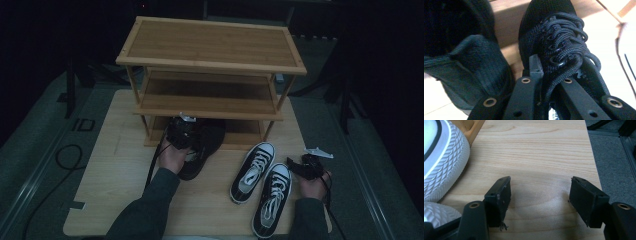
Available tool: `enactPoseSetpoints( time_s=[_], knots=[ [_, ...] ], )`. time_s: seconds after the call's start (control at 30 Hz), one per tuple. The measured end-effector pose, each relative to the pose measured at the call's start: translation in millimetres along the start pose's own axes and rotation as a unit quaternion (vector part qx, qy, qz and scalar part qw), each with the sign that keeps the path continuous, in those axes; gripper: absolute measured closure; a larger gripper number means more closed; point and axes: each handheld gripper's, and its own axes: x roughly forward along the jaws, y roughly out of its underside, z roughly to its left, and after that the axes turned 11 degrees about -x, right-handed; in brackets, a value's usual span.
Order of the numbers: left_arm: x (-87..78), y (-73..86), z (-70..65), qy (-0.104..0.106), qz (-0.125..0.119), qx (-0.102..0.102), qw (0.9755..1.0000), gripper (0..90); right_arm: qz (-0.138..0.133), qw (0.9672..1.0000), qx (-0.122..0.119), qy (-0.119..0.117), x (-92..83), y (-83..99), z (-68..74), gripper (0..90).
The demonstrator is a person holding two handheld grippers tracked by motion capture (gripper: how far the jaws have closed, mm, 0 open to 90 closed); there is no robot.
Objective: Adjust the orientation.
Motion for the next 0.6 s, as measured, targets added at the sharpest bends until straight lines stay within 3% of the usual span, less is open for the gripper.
enactPoseSetpoints(
  time_s=[0.23,0.43,0.6],
  knots=[
    [4.8,-2.0,0.4,-0.024,-0.018,-0.02,0.9993,87.4,0.0,1.0,0.0,0.0,0.0,0.0,0.0,33.6],
    [5.6,-1.0,3.8,-0.034,-0.019,-0.025,0.9989,86.2,0.0,1.0,0.0,0.0,0.0,0.0,0.0,33.6],
    [5.3,0.5,5.9,-0.041,-0.022,-0.015,0.9988,79.2,0.0,1.0,0.0,0.0,0.0,0.0,0.1,33.6]
  ],
)
